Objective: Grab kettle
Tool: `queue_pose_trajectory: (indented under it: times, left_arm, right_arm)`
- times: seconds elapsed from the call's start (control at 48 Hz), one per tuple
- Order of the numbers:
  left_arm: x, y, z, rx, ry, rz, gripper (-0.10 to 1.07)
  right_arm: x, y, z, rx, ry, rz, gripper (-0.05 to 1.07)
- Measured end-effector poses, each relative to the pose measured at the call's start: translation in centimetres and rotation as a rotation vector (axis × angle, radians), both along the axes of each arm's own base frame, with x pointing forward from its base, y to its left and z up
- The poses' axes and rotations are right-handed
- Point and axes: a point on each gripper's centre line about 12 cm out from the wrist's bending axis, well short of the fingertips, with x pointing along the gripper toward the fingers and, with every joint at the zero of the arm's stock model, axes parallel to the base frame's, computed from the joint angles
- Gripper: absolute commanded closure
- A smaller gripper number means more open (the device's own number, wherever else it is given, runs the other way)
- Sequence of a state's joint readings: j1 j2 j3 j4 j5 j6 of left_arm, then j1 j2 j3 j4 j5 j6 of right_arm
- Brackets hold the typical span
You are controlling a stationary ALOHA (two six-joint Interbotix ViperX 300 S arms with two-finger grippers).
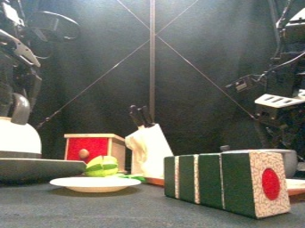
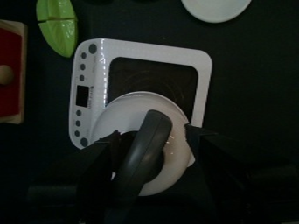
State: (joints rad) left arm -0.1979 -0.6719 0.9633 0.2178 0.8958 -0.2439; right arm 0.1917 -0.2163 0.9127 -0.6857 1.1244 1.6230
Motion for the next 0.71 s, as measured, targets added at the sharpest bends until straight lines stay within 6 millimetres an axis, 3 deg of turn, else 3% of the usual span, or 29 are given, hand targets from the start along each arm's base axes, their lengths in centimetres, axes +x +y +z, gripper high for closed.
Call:
queue_pose_trajectory:
  times: [0.271, 0.708]
  left_arm:
    - [-0.6, 0.8, -0.3, 0.073, 0.052, -0.001, 0.11]
    - [-0.5, 1.1, -0.1, 0.091, 0.048, 0.002, 0.43]
  right_arm:
    - [-0.1, 0.0, 0.0, 0.0, 0.003, -0.002, -0.02]
    - [0.0, 0.0, 0.0, 0.0, 0.001, -0.002, -0.02]
